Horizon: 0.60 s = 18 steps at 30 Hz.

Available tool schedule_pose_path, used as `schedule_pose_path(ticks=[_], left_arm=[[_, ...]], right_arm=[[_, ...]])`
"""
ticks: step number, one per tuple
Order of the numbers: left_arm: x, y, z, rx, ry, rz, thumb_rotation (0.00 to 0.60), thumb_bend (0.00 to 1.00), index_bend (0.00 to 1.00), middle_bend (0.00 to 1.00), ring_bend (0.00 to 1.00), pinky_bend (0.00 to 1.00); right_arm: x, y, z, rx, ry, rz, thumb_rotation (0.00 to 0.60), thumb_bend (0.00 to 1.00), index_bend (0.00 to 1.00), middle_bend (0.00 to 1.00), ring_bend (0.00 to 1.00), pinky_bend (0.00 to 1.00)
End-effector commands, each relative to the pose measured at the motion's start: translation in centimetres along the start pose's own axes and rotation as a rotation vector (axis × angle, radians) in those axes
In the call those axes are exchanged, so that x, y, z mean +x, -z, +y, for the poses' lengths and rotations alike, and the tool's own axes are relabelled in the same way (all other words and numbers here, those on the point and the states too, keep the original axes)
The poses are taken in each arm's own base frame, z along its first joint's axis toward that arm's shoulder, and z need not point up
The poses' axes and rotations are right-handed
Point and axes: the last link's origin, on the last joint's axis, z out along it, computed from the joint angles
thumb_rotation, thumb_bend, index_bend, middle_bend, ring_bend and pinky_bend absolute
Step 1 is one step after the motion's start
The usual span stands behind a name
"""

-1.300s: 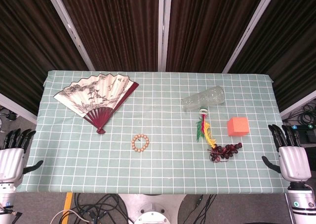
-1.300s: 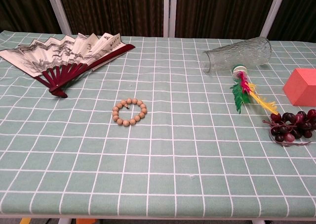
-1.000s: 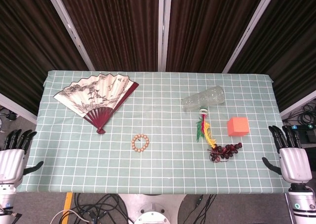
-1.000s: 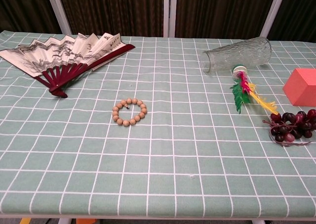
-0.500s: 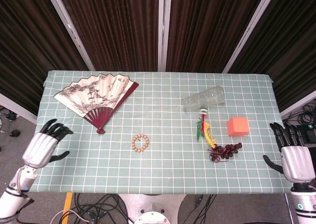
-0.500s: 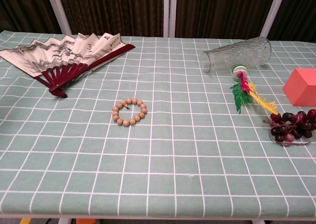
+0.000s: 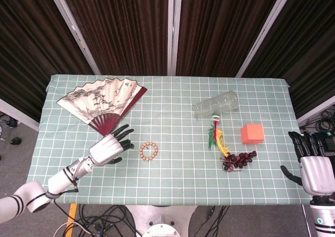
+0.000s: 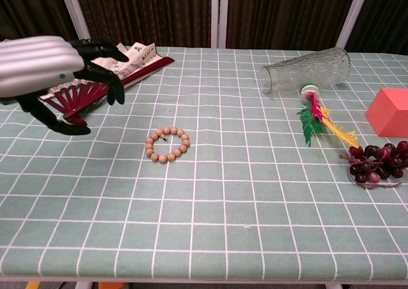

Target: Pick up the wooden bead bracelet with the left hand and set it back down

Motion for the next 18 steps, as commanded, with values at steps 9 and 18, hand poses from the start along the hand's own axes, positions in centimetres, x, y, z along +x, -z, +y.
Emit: schedule_pose_path(ticks=[9, 18], left_arm=[[-3.4, -3.9, 2.2, -0.045, -0.053, -0.063, 0.6, 0.23, 0.39, 0.39, 0.04, 0.0], [-4.0, -6.5, 2.7, -0.038, -0.049, -0.067, 0.6, 0.23, 0.42, 0.4, 0.04, 0.0]], right_arm=[[-0.5, -0.1, 0.3, -0.019, -0.006, -0.017, 0.6, 0.1, 0.0, 0.12, 0.0, 0.0], [-0.5, -0.2, 0.6, -0.031, -0.009, -0.019, 0.6, 0.1, 0.0, 0.12, 0.0, 0.0]])
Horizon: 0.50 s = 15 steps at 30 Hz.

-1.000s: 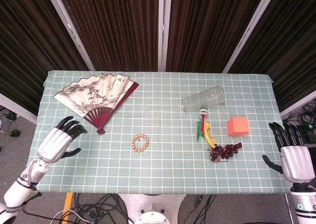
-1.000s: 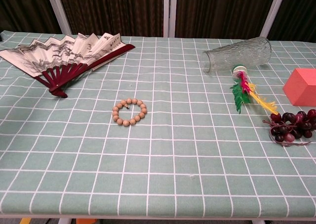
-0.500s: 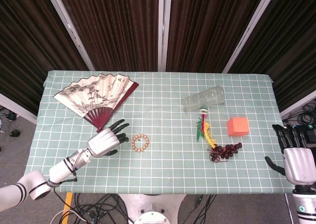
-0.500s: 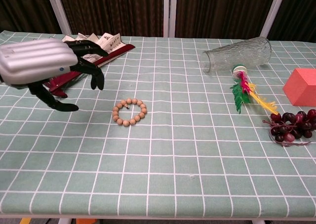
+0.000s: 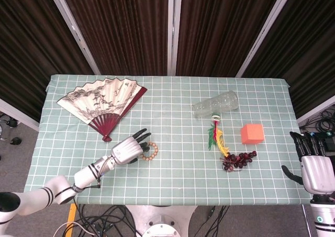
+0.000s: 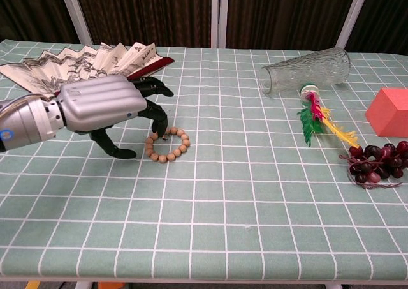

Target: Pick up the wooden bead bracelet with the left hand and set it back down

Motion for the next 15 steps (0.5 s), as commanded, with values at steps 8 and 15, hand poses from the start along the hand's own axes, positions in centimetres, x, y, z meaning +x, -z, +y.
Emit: schedule_pose_path(ticks=[8, 15], left_arm=[[-0.36, -0.92, 0.74, -0.014, -0.027, -0.009, 0.6, 0.23, 0.48, 0.48, 0.08, 0.0], [-0.95, -1.34, 0.95, 0.002, -0.032, -0.015, 0.6, 0.23, 0.49, 0.47, 0.08, 0.0]], right_arm=[[-0.12, 0.02, 0.22, -0.007, -0.005, -0.001, 0.6, 0.1, 0.0, 0.12, 0.0, 0.0], [-0.14, 0.01, 0.36, -0.011, -0.007, 0.002, 0.6, 0.1, 0.0, 0.12, 0.0, 0.0]])
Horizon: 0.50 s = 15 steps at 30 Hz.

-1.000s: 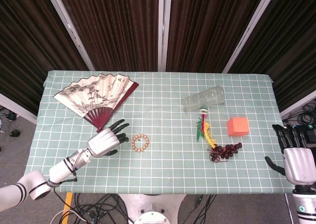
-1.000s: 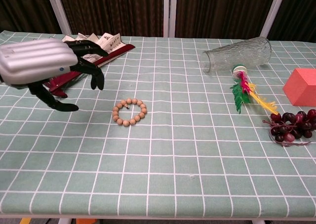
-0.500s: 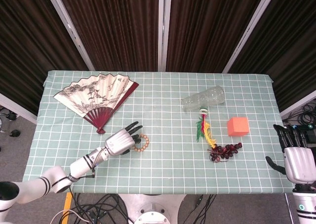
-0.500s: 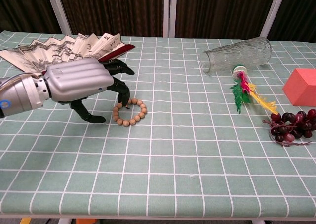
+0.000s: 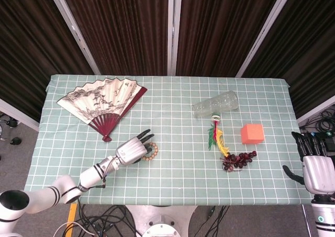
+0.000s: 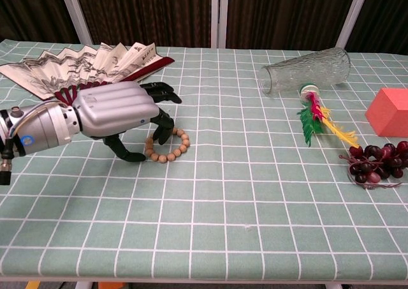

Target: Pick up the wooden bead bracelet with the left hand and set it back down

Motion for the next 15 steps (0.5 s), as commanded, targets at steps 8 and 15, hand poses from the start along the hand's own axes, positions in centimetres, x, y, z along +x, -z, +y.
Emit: schedule_pose_path(ticks=[8, 15], left_arm=[[-0.7, -0.2, 0.7, -0.002, -0.004, -0.018, 0.6, 0.23, 0.49, 0.47, 0.08, 0.0], [-1.3, -0.5, 0.8, 0.004, -0.001, -0.041, 0.6, 0.27, 0.5, 0.47, 0.08, 0.0]], right_arm=[[-0.1, 0.0, 0.1, -0.002, -0.002, -0.002, 0.6, 0.1, 0.0, 0.12, 0.0, 0.0], [-0.2, 0.0, 0.3, -0.006, -0.004, 0.001, 0.6, 0.1, 0.0, 0.12, 0.0, 0.0]])
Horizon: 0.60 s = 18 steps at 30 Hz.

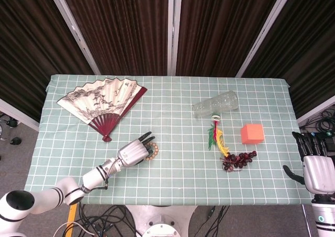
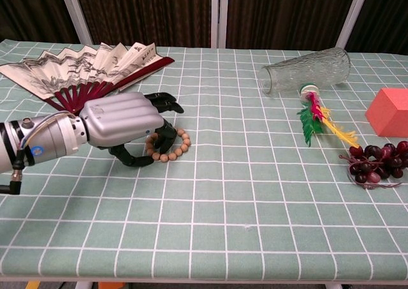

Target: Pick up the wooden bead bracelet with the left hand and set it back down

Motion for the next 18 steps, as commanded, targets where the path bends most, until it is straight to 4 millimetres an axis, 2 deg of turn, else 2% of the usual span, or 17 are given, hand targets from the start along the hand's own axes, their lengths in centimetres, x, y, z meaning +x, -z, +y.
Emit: schedule_pose_path(ticks=[1, 10, 18], left_arm=[[-0.18, -0.01, 0.01, 0.002, 0.001, -0.006, 0.6, 0.28, 0.51, 0.47, 0.08, 0.0], [-0.66, -0.03, -0.17, 0.014, 0.006, -0.009, 0.6, 0.31, 0.52, 0.5, 0.12, 0.0], [-0.19, 0.07, -0.78, 0.055, 0.114, 0.054, 0.6, 0.34, 0.59, 0.56, 0.18, 0.0]], right_arm=[[0.01, 0.01, 0.04, -0.002, -0.001, 0.0, 0.6, 0.1, 0.0, 0.12, 0.0, 0.0], [-0.09, -0.06, 0.07, -0.002, -0.004, -0.004, 0.6, 0.1, 0.0, 0.12, 0.0, 0.0], [0.02, -0.03, 0.03, -0.001, -0.008, 0.002, 0.6, 0.1, 0.0, 0.12, 0.0, 0.0]])
